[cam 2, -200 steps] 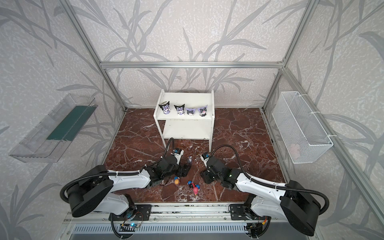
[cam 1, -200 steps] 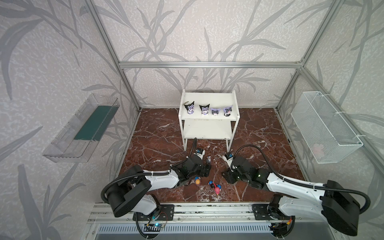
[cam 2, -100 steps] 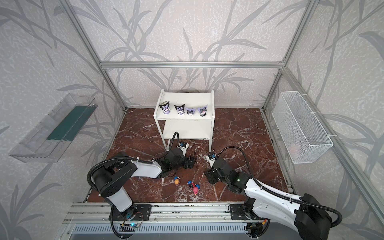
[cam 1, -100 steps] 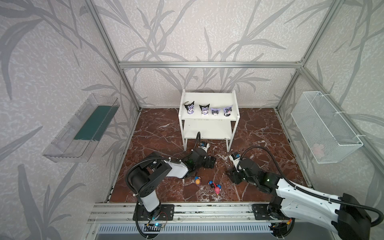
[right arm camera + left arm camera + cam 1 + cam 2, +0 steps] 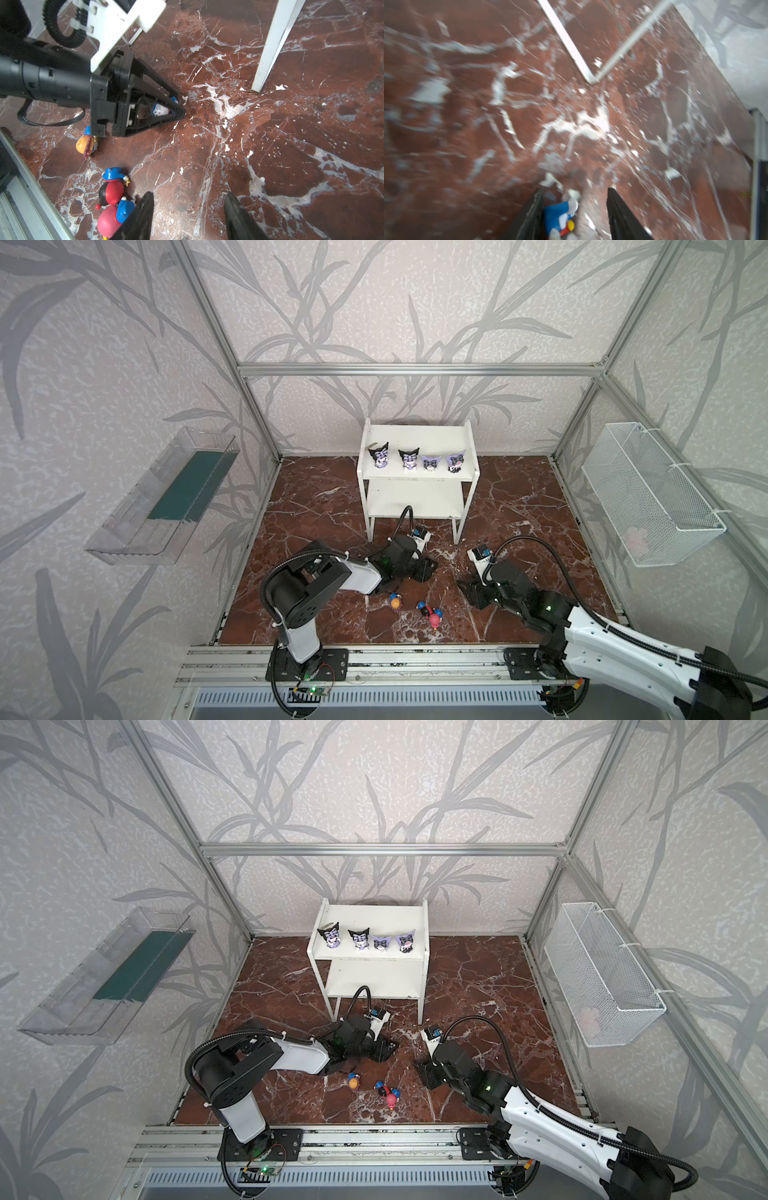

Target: Place and organize the plastic toys onto the shelf

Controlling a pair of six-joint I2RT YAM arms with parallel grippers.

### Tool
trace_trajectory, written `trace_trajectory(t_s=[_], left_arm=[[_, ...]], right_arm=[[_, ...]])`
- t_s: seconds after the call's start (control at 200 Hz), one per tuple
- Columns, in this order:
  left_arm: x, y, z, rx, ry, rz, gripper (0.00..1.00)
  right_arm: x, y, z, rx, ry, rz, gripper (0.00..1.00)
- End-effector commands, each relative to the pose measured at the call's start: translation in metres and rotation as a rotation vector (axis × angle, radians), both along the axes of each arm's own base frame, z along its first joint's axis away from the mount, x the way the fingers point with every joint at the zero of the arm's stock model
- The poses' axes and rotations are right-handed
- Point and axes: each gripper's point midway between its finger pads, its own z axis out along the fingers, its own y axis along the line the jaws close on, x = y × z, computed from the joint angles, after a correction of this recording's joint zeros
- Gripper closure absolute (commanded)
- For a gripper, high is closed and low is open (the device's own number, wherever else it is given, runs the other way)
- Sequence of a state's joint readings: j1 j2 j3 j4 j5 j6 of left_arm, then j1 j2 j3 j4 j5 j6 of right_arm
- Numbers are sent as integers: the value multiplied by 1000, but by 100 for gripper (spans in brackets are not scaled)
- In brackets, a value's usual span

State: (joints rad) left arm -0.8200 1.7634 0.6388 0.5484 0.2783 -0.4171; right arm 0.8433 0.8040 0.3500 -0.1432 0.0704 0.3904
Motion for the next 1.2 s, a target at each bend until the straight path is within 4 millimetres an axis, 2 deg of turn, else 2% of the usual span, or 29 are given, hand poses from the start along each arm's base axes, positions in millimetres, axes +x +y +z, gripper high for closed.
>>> trace_trajectory(t_s=[0.0,0.13,0.315,0.625,0.835,1.004,1.094,1.194], left_arm=[[-39,-4,1,-15,59,-148,49],[-55,4,14,-36,55,-193,47],[-57,29,44,9,6,-157,25],[-56,88,109,34,-172,31,0],[-67,121,157,-27,-229,134,0],[-81,146,187,-56,-267,179,0],[-87,158,199,-56,-297,193,0],[-92,172,204,-32,-319,216,0]], right_arm=[[-4,4,-3,-3,3,44,44],[-5,10,-6,-9,13,81,40],[-3,13,-24,-103,91,93,31],[8,26,-48,-304,225,154,13],[18,36,-60,-383,244,202,10],[21,45,-68,-446,245,271,10],[20,55,-69,-461,219,331,11],[19,67,-70,-472,183,403,13]])
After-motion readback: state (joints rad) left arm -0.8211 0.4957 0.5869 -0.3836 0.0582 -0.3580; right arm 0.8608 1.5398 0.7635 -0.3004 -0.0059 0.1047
